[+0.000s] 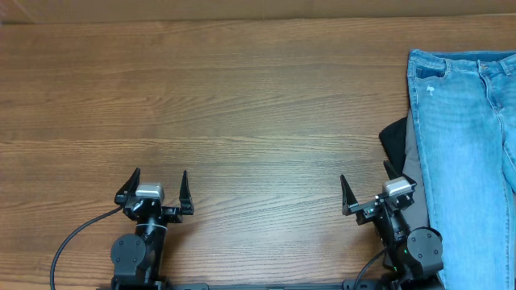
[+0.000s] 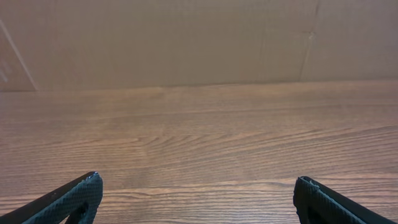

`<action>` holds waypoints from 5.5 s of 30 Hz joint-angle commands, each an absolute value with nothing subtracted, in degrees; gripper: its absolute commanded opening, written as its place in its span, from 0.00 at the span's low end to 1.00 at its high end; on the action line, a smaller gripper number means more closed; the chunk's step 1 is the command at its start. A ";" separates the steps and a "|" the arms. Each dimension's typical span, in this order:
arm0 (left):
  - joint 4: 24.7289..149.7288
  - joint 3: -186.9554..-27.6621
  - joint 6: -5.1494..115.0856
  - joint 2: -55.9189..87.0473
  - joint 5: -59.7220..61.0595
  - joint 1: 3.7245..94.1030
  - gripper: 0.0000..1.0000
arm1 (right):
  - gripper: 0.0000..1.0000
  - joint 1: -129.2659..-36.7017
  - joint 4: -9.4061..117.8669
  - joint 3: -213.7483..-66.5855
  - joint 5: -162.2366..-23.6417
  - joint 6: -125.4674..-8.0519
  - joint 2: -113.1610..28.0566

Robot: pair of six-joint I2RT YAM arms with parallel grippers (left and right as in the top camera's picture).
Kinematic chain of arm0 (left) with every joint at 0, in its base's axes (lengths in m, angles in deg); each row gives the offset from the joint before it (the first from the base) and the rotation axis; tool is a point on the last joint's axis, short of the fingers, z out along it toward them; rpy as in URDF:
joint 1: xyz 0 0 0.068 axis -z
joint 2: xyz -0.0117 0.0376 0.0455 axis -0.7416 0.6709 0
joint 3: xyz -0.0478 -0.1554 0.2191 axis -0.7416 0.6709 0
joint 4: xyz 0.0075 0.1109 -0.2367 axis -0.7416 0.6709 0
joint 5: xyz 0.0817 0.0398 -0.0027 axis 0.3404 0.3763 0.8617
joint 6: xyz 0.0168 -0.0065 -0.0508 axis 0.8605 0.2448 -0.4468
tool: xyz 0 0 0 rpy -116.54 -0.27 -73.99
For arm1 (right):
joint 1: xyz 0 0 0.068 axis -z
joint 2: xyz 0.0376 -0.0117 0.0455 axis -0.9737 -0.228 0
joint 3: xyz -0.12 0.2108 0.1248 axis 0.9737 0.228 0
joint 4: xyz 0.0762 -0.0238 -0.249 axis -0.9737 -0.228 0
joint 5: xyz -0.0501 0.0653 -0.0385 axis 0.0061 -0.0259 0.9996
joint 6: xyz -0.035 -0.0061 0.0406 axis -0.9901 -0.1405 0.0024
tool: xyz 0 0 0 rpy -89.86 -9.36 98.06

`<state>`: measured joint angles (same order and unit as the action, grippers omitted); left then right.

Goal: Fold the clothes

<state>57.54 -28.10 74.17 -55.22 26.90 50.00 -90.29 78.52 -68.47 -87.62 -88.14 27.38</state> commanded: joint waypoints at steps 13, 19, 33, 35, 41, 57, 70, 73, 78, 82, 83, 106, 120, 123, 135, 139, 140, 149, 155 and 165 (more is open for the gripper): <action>57.41 -27.71 73.23 -55.44 27.62 49.65 1.00 | 1.00 -89.92 78.90 -68.38 -87.31 -87.98 27.93; 57.38 -27.71 73.23 -55.44 27.62 49.65 1.00 | 1.00 -89.92 78.90 -68.38 -87.31 -87.98 27.95; 57.10 -27.71 73.16 -55.44 26.00 49.71 1.00 | 1.00 -89.92 79.49 -68.38 -90.00 -87.96 27.84; 56.49 -27.71 73.16 -55.44 23.09 49.71 1.00 | 1.00 -89.92 79.33 -68.38 -90.55 -87.92 27.84; 52.09 -31.01 73.43 -55.44 14.53 49.71 1.00 | 1.00 -89.92 81.54 -70.54 -94.15 -78.72 27.84; 84.92 -79.99 76.46 -24.64 19.42 49.71 1.00 | 1.00 -89.90 50.42 -114.32 -95.31 -72.25 -4.53; 121.10 -120.90 74.74 11.33 18.15 49.76 1.00 | 1.00 -88.72 26.79 -149.40 -94.24 -73.08 -44.75; 123.94 -123.18 74.69 14.35 16.14 49.76 1.00 | 1.00 -84.94 29.65 -149.99 -89.19 -68.55 -49.49; 125.31 -123.22 74.63 15.44 16.14 49.76 1.00 | 0.93 -75.74 37.06 -149.99 -84.93 -61.19 -59.02; 125.90 -123.22 74.43 15.44 16.14 49.76 1.00 | 0.81 -68.83 46.13 -149.97 -84.49 -60.68 -71.24; 126.15 -123.22 74.41 15.42 16.17 49.76 1.00 | 0.81 -67.87 47.57 -149.97 -84.49 -60.75 -73.73; 127.30 -123.18 74.26 15.49 16.21 49.76 1.00 | 0.38 -62.36 48.17 -149.99 -71.90 -65.21 -90.12; 127.24 -123.18 74.28 15.55 16.21 49.76 1.00 | 0.06 -60.35 47.75 -154.23 -72.10 -67.98 -86.71; 127.26 -123.18 74.26 15.55 16.21 49.76 1.00 | 0.04 -60.35 47.31 -156.00 -72.08 -68.53 -85.01; 127.15 -123.18 74.28 15.55 16.21 49.76 1.00 | 0.04 -60.50 45.00 -165.95 -74.26 -68.95 -76.09; 127.04 -123.26 74.28 15.51 16.27 49.76 1.00 | 0.04 -62.03 39.62 -170.38 -80.25 -69.23 -74.43; 127.08 -123.48 74.26 15.47 16.45 49.73 1.00 | 0.04 -62.78 38.53 -171.50 -81.89 -69.60 -73.91; 129.01 -137.19 71.85 14.94 24.34 49.65 1.00 | 0.04 -86.93 35.49 -180.81 -92.03 -70.23 -67.44; 132.83 -154.21 71.24 14.88 34.20 49.65 1.00 | 0.15 -114.99 33.39 -181.47 -91.70 -69.93 -68.88; 134.98 -165.21 71.26 14.92 37.65 49.67 1.00 | 0.79 -131.84 23.20 -181.51 -60.34 -67.61 -68.57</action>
<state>134.32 -164.95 71.92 13.65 35.75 50.00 -134.25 23.82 -179.72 -72.93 -70.10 -71.50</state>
